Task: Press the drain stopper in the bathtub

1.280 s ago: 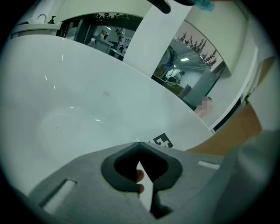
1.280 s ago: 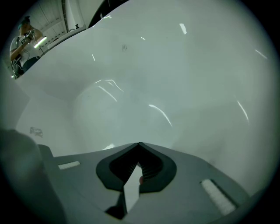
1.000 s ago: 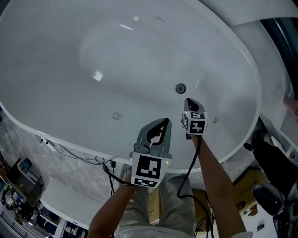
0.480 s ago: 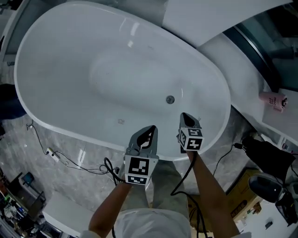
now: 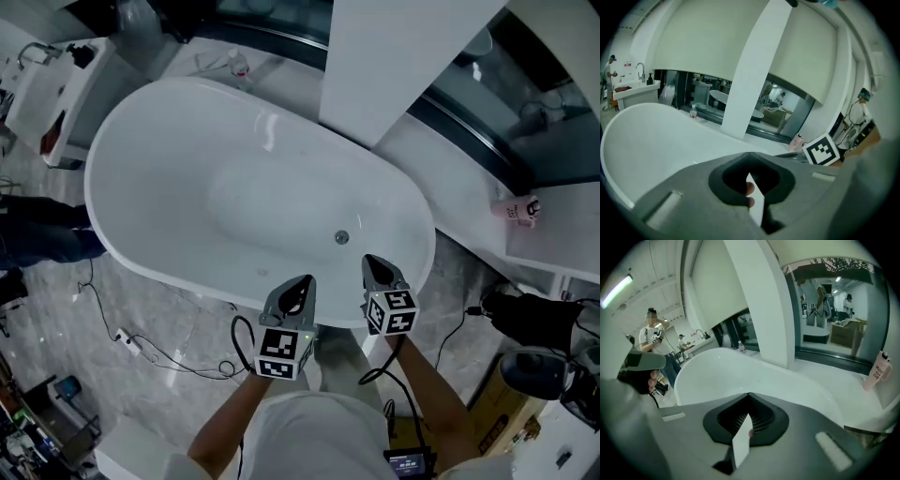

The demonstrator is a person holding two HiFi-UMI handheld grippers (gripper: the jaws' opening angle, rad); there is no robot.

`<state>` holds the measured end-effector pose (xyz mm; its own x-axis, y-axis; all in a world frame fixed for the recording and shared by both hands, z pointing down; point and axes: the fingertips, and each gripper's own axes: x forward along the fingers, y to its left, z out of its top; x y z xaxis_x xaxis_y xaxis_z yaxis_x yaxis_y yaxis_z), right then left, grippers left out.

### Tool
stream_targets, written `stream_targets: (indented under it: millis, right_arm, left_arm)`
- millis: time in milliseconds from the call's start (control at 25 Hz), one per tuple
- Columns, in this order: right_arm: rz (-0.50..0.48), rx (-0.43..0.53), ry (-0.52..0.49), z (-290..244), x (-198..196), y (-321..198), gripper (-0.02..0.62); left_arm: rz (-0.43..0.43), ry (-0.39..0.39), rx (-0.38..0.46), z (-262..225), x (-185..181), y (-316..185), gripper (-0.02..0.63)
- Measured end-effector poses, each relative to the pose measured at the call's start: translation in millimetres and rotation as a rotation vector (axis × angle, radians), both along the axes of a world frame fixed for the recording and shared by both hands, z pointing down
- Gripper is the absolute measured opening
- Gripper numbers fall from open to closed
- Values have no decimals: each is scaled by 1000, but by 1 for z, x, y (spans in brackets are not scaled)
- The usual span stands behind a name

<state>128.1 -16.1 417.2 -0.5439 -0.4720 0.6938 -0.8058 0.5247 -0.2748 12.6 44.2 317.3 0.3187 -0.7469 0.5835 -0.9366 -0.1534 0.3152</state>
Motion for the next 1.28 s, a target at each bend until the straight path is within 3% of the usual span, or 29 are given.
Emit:
stream_targets:
  millis: [200,840,960,1120,1280]
  right_arm:
    - [-12,100,-82,-85,-11,4,3]
    - [-156,466,-270,-330,-30,62,3]
    - [-146,517,-283,-362,-25,78,3]
    - [-106,575,-281,-388,-21,99,2]
    - [-93,639,-265,-402,-22,119,-3]
  left_arm:
    - [17,38,55,-66,4,9,-2]
    - [17,-35,240,-225,17,53,-2]
    - [39,-63,310,-251,22,62,-2]
    - [71,-123,465,-287,26,67,-2]
    - [105,-141,495,-291,33,78,-2]
